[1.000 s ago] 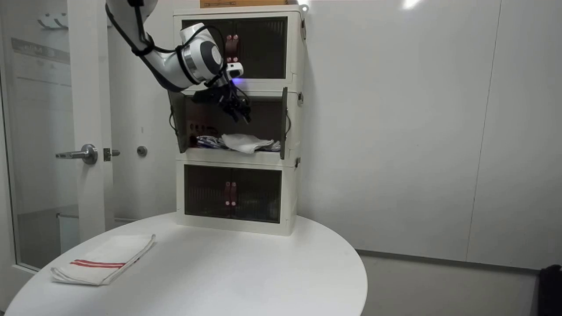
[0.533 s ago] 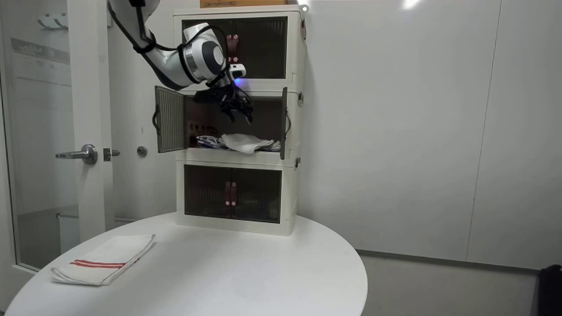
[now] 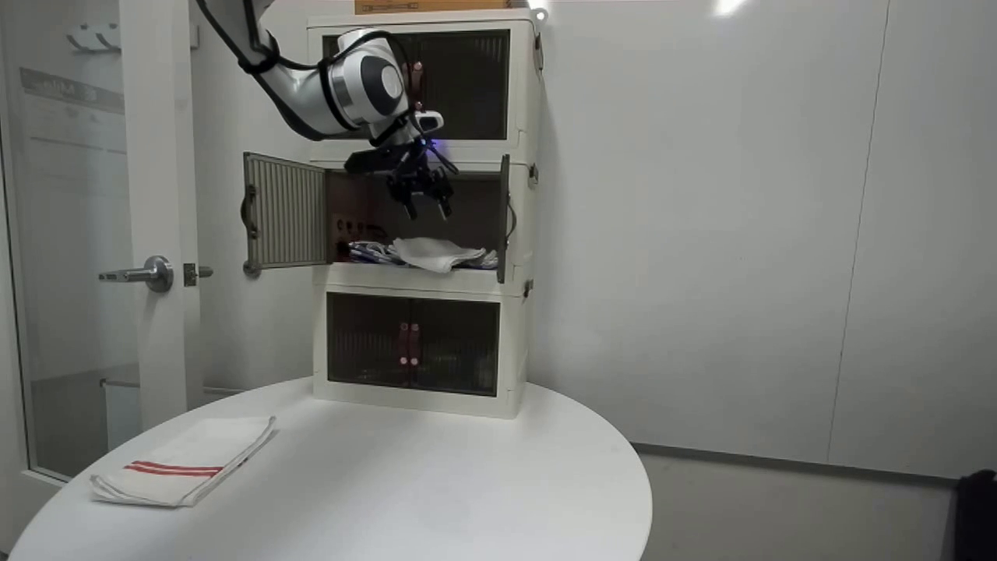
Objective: Put one towel in the middle cabinet, then close the right and left doors of the cabinet, respectively
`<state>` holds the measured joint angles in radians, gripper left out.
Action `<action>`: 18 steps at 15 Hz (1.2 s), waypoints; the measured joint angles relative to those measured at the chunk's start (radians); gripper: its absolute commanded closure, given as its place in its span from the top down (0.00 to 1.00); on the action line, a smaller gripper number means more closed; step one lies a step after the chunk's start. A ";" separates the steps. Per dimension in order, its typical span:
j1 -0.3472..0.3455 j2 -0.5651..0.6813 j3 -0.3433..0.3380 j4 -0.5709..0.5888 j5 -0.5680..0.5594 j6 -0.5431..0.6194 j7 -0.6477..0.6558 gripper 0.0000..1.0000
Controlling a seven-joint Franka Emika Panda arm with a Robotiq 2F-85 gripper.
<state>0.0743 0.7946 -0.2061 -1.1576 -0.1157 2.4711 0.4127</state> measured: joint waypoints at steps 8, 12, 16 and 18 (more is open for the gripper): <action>-0.057 -0.038 0.092 -0.002 0.041 -0.253 -0.148 1.00; -0.052 -0.033 0.097 -0.009 0.034 -0.282 -0.151 1.00; -0.043 0.003 0.097 -0.009 0.030 -0.235 -0.146 1.00; -0.040 0.029 0.097 -0.009 0.030 -0.179 -0.139 1.00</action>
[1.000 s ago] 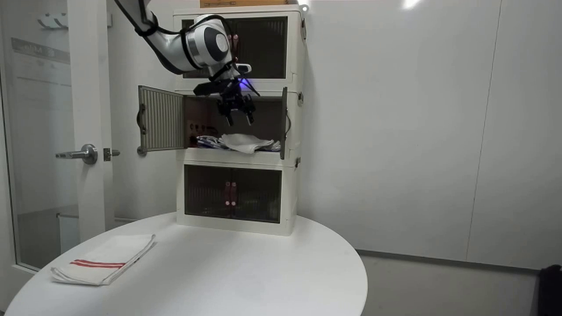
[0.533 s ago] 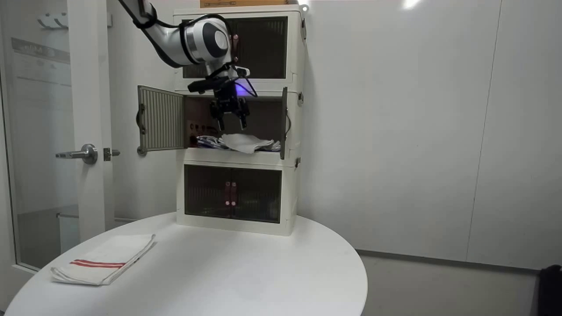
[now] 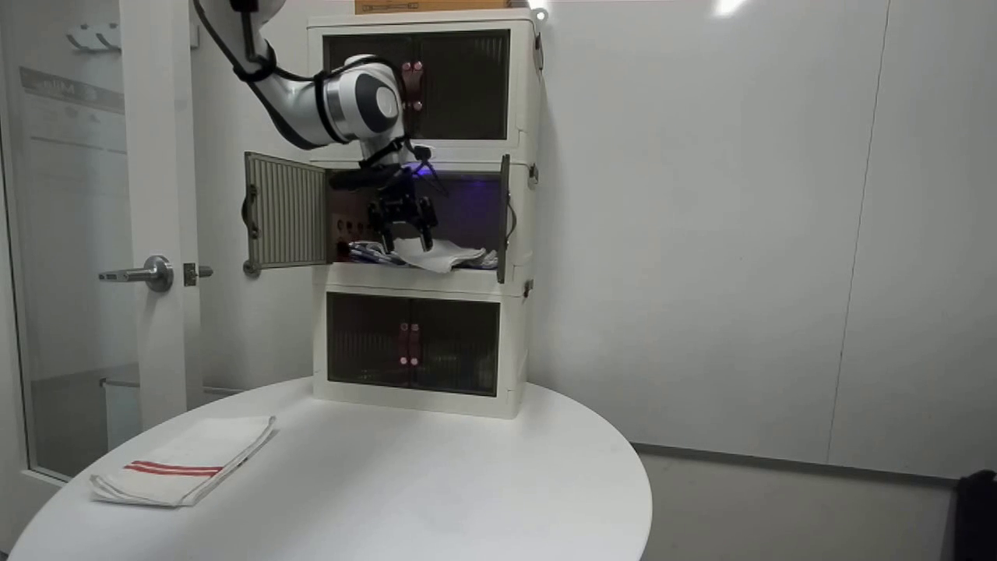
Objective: Put one towel in the middle cabinet, then close the right and left doors of the cabinet, respectively
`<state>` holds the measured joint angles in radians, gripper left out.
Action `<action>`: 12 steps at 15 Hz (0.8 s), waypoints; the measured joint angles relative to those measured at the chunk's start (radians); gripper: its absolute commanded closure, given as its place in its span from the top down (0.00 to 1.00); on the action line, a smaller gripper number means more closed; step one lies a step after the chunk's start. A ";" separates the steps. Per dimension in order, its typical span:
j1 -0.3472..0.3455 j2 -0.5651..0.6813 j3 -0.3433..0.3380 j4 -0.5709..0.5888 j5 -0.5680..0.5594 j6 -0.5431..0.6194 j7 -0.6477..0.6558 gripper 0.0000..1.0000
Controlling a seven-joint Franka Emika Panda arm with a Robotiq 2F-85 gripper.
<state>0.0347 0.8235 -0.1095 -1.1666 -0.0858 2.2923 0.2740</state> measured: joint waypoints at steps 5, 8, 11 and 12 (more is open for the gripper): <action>0.009 0.053 -0.012 0.001 0.000 0.142 0.047 0.52; 0.023 0.070 -0.031 0.002 0.000 0.208 0.086 0.28; 0.045 0.072 -0.054 0.002 0.000 0.257 0.126 0.06; 0.051 0.073 -0.063 0.002 0.000 0.273 0.140 0.03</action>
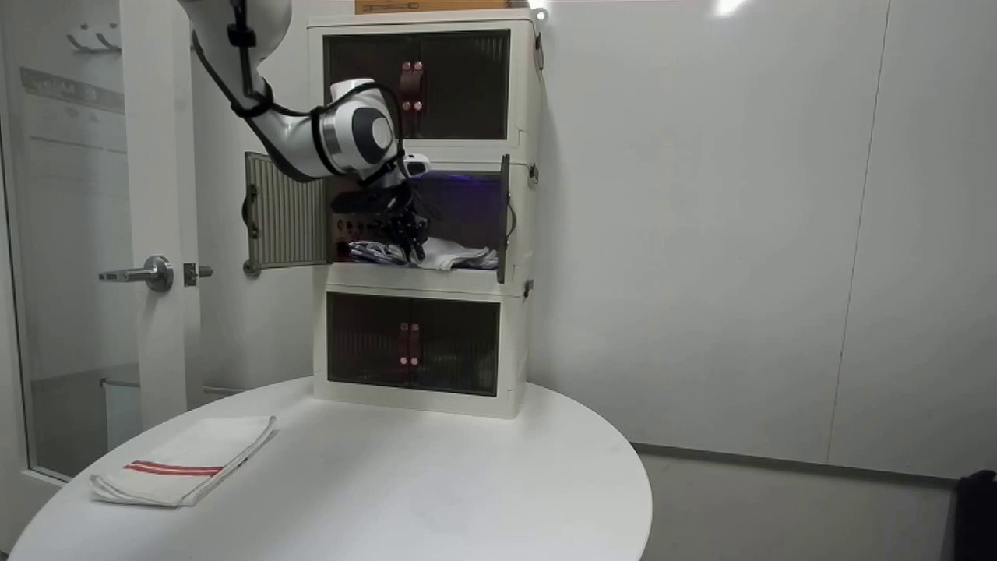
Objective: Put one towel in the middle cabinet, then close the right and left doors of the cabinet, respectively
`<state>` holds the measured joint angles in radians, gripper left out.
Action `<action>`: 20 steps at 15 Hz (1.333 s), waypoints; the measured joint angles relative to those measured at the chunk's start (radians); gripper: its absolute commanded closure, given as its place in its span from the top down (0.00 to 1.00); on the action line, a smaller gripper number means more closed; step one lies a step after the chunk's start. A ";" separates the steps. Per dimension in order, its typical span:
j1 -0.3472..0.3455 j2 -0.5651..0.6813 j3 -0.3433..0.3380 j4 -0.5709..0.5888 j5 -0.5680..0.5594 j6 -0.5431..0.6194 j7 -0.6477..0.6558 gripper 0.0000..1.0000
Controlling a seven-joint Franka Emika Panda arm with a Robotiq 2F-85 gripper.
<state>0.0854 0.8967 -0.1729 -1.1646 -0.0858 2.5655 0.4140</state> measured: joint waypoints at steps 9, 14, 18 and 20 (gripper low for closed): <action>0.091 0.036 -0.193 0.000 -0.012 0.227 0.238 0.04; 0.163 0.087 -0.331 0.003 -0.038 0.294 0.388 0.04; 0.193 0.123 -0.373 0.007 -0.042 0.298 0.439 0.40; 0.198 0.135 -0.381 0.010 -0.042 0.297 0.452 0.55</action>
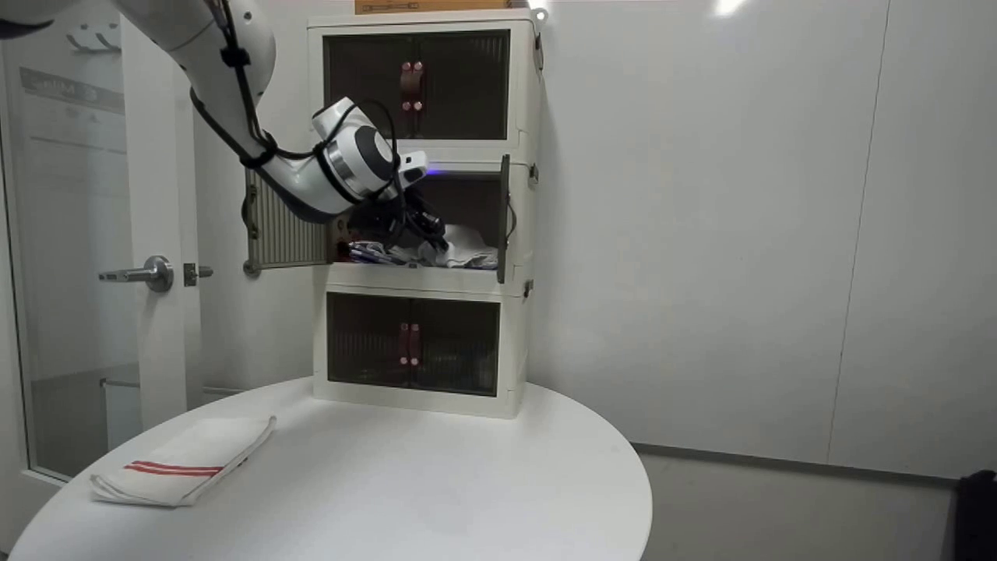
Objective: Put one towel in the middle cabinet, then close the right and left doors of the cabinet, respectively
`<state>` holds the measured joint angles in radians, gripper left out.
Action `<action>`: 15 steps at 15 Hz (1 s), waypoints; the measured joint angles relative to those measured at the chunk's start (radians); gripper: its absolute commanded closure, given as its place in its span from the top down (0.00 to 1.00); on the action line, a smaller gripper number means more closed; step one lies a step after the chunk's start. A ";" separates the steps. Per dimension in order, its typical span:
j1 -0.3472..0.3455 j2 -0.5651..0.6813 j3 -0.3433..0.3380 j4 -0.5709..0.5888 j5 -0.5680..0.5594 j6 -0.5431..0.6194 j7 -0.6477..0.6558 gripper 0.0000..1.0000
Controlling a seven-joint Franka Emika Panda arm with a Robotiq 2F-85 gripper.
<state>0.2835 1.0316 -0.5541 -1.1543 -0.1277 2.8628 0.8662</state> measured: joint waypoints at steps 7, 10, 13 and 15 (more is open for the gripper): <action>0.002 -0.019 -0.030 0.008 0.000 -0.024 0.018 1.00; -0.004 -0.081 -0.004 0.004 0.000 -0.158 -0.008 1.00; -0.032 -0.174 0.076 -0.005 -0.002 -0.319 -0.079 1.00; -0.057 -0.228 0.135 -0.020 -0.002 -0.428 -0.127 1.00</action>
<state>0.2268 0.8038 -0.4191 -1.1744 -0.1299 2.4346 0.7396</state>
